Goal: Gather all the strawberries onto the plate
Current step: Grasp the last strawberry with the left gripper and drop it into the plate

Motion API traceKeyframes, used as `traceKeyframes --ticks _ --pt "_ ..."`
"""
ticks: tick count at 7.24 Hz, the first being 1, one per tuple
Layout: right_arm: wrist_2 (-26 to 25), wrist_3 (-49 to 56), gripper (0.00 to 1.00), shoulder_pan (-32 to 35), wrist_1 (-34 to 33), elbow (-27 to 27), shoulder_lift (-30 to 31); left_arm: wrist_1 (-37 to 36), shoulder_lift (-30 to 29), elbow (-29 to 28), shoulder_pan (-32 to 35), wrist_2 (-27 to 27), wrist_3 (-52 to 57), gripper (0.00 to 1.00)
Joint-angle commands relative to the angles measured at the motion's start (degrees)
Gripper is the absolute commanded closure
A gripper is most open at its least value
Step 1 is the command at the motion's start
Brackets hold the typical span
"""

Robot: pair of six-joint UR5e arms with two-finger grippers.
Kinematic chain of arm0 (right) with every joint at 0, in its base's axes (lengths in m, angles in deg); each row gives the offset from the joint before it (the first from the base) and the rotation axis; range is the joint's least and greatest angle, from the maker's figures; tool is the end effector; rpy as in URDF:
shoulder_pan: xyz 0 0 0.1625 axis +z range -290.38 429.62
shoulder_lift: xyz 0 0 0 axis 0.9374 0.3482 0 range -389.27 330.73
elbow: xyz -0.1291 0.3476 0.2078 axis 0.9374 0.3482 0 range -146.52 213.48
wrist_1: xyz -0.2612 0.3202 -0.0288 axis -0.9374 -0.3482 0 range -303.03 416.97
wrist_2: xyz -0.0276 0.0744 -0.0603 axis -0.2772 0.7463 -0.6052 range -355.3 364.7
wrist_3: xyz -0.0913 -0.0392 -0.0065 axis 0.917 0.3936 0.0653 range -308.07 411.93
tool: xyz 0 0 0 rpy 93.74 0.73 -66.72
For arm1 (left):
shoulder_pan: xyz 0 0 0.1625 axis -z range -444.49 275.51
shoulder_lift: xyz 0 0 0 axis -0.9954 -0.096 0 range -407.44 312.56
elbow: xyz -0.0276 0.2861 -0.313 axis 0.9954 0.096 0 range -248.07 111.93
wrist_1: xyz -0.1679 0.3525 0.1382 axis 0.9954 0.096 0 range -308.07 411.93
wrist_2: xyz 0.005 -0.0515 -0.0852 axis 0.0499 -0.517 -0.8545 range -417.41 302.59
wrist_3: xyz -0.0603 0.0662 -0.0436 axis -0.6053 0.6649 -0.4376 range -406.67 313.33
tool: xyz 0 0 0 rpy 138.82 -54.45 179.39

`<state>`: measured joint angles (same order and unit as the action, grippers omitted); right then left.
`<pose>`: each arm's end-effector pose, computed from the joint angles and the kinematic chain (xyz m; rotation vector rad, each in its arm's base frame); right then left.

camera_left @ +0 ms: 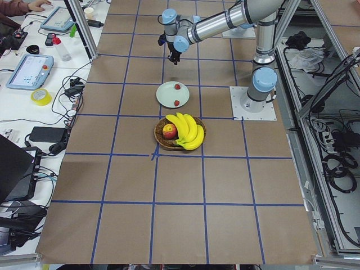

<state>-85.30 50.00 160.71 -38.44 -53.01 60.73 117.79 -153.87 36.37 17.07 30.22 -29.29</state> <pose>0.1429 -0.5027 0.5287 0.0231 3.1281 -0.2437 -0.2437 -0.5055 0.2583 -0.7683 -2.9921 -0.1784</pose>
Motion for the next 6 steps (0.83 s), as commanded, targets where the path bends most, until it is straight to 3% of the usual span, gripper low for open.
traceKeyframes --ticks 1,4,5,6 --pt "0.0 0.0 0.0 -0.04 0.05 0.01 0.0 3.84 0.36 -4.6 -11.58 -0.52 2.03 1.0" --pt "0.0 0.0 0.0 -0.04 0.05 0.01 0.0 3.49 -1.4 -1.2 -21.64 -0.88 2.05 1.0" --pt "0.0 0.0 0.0 -0.04 0.05 0.01 0.0 3.58 -1.49 0.74 -23.75 -3.31 2.05 0.93" --pt "0.0 0.0 0.0 -0.04 0.05 0.01 0.0 4.53 -1.23 1.89 -24.29 -4.64 -0.48 0.01"
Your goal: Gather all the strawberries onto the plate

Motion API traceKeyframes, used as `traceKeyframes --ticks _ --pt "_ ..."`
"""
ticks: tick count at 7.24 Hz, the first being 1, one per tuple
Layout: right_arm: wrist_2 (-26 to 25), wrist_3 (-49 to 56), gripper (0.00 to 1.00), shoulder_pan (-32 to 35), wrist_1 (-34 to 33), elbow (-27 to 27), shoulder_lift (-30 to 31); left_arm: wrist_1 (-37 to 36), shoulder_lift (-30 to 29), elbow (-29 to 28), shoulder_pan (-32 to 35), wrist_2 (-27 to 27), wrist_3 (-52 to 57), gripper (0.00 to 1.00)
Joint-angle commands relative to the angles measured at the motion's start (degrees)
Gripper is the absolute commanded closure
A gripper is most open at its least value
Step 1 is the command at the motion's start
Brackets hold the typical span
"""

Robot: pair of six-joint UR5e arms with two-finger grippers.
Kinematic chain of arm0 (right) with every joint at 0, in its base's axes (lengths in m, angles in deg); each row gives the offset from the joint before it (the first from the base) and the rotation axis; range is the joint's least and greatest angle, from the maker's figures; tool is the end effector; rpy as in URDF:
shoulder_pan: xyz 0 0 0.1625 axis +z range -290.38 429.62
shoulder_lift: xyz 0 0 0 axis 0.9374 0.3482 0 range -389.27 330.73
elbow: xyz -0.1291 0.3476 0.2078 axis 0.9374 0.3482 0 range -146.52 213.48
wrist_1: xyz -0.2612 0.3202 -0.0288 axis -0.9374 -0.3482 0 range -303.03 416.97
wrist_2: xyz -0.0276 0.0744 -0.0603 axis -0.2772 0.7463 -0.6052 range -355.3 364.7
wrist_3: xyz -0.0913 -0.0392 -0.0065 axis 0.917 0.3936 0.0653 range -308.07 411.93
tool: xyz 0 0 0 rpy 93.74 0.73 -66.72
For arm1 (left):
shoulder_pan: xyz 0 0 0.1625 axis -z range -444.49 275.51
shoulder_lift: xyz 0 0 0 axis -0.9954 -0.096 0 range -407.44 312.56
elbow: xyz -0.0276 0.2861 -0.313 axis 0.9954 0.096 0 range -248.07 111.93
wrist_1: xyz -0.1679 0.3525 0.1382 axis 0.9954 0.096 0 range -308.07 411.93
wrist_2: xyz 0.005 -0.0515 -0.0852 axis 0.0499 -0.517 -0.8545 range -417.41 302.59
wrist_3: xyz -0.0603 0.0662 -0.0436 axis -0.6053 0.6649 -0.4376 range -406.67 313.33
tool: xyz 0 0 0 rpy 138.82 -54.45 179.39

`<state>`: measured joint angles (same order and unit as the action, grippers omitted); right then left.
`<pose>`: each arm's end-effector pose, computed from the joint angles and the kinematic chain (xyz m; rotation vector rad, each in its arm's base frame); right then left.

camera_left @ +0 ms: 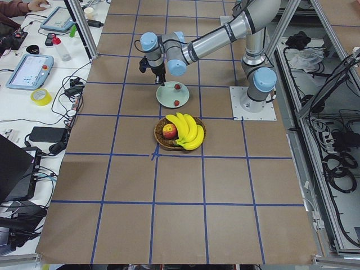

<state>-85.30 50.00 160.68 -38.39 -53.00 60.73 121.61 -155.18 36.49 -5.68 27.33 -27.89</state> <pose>0.1426 -0.5027 0.5286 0.0239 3.1282 -0.2426 -0.0353 -0.5553 0.2399 -0.1834 -2.9817 -0.2675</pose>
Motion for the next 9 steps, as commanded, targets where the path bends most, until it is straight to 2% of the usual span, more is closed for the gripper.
traceKeyframes --ticks 1,3,4,6,8,9 --pt "0.0 0.0 0.0 0.0 0.0 0.0 0.0 3.94 0.51 1.7 -1.64 -1.68 -3.9 0.0" --pt "0.0 0.0 0.0 0.0 0.0 0.0 0.0 5.9 2.17 0.4 -1.55 -0.71 -3.66 0.0" --pt "0.0 0.0 0.0 0.0 0.0 0.0 0.0 6.6 3.14 -2.66 -1.55 0.51 -3.75 0.0" --pt "0.09 0.0 0.0 0.0 0.0 0.0 0.0 13.68 7.17 -9.6 -1.29 2.97 -9.86 0.0" --pt "0.0 0.0 0.0 0.0 0.0 0.0 0.0 23.79 11.22 -17.68 -0.58 4.12 -14.64 0.0" --pt "0.0 0.0 0.0 0.0 0.0 0.0 0.0 26.62 13.06 -19.2 -0.58 4.12 -14.65 0.0"
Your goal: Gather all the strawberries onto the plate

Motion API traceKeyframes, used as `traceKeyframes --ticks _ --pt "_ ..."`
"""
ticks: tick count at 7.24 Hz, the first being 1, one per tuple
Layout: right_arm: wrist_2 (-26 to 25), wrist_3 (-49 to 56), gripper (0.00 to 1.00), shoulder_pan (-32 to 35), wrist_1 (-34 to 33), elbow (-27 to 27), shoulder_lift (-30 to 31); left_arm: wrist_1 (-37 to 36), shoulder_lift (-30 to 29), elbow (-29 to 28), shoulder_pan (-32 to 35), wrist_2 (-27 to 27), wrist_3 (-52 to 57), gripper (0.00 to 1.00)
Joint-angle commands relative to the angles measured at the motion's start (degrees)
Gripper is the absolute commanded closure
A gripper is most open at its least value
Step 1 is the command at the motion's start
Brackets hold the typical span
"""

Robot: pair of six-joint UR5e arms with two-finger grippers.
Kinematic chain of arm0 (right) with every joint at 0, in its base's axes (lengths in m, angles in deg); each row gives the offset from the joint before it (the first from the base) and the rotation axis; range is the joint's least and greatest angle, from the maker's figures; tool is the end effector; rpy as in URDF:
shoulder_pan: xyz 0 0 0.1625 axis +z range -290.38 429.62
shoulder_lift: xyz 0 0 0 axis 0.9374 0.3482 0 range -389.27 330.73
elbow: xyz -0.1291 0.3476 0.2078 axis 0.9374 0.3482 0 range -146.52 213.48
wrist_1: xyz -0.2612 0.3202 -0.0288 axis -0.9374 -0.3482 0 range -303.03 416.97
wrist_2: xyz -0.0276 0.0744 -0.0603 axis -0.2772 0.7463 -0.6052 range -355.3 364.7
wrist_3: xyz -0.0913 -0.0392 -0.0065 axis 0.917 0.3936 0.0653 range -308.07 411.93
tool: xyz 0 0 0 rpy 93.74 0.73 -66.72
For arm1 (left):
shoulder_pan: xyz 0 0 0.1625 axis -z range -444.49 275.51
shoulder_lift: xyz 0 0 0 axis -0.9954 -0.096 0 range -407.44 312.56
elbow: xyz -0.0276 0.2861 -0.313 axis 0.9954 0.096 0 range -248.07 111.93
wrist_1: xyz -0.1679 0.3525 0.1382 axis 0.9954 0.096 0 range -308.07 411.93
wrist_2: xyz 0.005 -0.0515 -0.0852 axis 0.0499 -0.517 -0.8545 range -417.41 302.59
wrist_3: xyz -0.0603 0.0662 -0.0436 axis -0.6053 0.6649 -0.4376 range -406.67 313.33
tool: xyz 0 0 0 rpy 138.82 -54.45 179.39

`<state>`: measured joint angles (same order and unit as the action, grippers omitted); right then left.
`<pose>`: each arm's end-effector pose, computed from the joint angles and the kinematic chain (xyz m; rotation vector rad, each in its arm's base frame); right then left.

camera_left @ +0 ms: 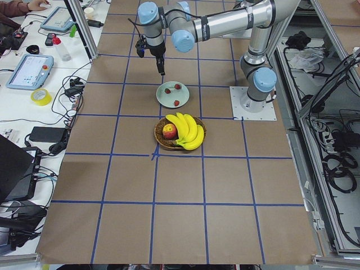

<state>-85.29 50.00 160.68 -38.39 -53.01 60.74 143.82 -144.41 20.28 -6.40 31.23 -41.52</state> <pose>0.1426 -0.5027 0.5286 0.0239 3.1280 -0.2426 -0.0237 -0.5451 0.4366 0.1846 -3.0882 -0.1875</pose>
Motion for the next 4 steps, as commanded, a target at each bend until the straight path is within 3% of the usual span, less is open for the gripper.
traceKeyframes --ticks 1,4 --pt "0.08 0.0 0.0 0.0 0.0 0.0 0.0 5.48 3.62 -3.09 0.13 0.22 -1.19 0.0" --pt "-0.01 0.0 0.0 0.0 0.0 0.0 0.0 6.02 7.31 -2.92 0.74 -0.57 -1.19 0.0"
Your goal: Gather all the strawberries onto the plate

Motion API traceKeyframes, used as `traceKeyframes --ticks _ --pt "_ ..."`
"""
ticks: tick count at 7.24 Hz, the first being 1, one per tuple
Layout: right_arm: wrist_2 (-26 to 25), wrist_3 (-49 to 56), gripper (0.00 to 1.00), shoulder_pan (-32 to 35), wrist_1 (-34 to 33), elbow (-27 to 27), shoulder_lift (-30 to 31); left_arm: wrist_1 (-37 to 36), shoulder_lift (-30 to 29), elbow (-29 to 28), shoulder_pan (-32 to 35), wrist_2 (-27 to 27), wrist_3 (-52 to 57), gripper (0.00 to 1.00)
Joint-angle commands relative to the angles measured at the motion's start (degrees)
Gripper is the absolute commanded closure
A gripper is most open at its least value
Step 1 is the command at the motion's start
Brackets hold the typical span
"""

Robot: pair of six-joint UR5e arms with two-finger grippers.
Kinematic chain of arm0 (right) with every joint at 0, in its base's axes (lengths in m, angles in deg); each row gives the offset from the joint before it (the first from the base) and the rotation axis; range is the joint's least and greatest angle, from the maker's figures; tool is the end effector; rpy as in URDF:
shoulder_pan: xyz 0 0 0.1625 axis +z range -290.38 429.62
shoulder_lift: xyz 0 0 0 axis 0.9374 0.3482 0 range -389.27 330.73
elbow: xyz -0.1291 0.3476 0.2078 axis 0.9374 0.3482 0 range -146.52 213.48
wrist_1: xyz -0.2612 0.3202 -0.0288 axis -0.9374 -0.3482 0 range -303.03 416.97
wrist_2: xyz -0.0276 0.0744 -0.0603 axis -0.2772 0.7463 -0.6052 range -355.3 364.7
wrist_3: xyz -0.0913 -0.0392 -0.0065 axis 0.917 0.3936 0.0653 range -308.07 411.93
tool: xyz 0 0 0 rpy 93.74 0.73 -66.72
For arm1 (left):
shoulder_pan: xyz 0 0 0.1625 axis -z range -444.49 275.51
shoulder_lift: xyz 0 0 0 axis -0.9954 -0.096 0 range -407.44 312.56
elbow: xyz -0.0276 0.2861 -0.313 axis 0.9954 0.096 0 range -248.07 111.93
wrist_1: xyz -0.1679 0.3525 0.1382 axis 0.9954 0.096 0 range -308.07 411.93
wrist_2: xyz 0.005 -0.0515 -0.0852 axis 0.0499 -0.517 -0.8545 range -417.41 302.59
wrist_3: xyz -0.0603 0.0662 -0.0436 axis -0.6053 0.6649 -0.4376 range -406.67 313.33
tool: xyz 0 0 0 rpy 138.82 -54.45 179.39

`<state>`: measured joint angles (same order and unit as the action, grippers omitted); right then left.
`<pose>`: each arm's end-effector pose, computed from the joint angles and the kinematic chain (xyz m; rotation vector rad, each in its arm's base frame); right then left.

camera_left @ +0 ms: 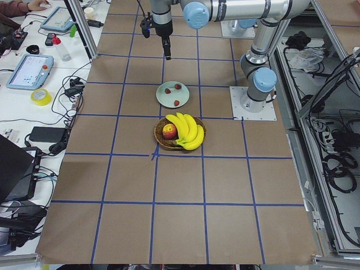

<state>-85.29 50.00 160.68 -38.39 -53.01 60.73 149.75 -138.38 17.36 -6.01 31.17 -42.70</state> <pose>0.1426 -0.5027 0.5286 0.0239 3.1281 -0.2423 -0.0351 -0.5077 0.5056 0.2058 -3.0984 -0.1076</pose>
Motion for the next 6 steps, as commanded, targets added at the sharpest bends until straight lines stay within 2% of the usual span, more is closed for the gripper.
traceKeyframes --ticks 1,2,4,6 --pt "-0.01 0.0 0.0 0.0 0.0 0.0 0.0 -0.17 1.91 0.18 0.53 -0.07 0.77 0.0" --pt "0.08 0.0 0.0 0.0 0.0 0.0 0.0 -0.17 2.0 0.53 0.97 -0.24 0.95 0.0" --pt "0.08 0.0 0.0 0.0 0.0 0.0 0.0 -1.13 1.39 1.49 7.52 0.54 -0.97 0.0" --pt "0.08 0.0 0.0 0.0 0.0 0.0 0.0 -8.06 1.12 5.0 12.3 3.0 -5.29 0.0"
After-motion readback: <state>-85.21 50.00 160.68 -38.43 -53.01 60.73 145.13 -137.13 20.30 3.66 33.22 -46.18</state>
